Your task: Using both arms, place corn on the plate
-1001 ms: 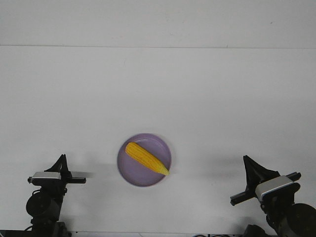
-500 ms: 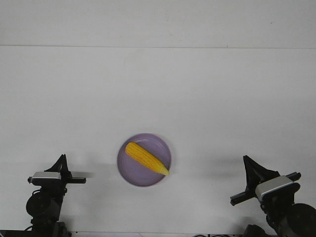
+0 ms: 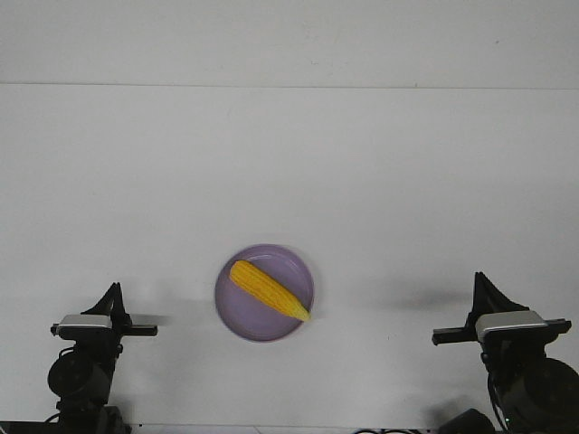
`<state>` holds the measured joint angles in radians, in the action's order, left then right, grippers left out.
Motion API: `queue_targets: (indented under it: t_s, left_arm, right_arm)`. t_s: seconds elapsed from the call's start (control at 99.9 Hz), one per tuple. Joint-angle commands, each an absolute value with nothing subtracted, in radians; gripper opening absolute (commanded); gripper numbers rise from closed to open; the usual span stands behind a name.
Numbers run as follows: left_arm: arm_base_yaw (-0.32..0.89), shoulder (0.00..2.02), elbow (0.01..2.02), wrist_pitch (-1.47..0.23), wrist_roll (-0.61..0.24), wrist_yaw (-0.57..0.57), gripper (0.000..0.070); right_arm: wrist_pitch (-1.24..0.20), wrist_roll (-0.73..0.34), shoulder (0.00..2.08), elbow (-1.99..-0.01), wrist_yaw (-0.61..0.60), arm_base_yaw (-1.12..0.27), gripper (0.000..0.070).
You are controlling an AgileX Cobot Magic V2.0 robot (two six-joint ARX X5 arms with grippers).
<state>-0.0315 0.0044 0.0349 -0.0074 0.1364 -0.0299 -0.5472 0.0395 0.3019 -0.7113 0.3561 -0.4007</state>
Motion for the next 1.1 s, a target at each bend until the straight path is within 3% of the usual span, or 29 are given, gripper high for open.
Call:
queue_targets:
  t_s: [0.0, 0.16, 0.32, 0.57, 0.76, 1.091]
  left_arm:
    - [-0.032, 0.003, 0.014, 0.002, 0.138, -0.030, 0.0015]
    - [-0.031, 0.003, 0.014, 0.002, 0.138, -0.030, 0.0015]
    - [-0.031, 0.003, 0.014, 0.002, 0.137, -0.030, 0.0015]
    - [-0.032, 0.003, 0.014, 0.002, 0.138, -0.030, 0.0015]
    - [-0.031, 0.003, 0.014, 0.002, 0.138, -0.030, 0.0015]
    - [-0.032, 0.003, 0.014, 0.002, 0.138, -0.030, 0.0015]
  right_arm:
    - [-0.468, 0.111, 0.272, -0.638, 0.272, -0.268, 0.0011]
    - [-0.257, 0.104, 0.167, -0.390, 0.107, -0.021, 0.0011]
    - [-0.156, 0.069, 0.075, -0.195, 0.047, 0.083, 0.0011]
    - [-0.084, 0.015, 0.001, -0.010, 0.017, 0.112, 0.0011]
    - [-0.118, 0.072, 0.001, -0.012, -0.034, 0.112, 0.0011]
    - [-0.104, 0.068, 0.001, -0.012, -0.032, 0.112, 0.0011]
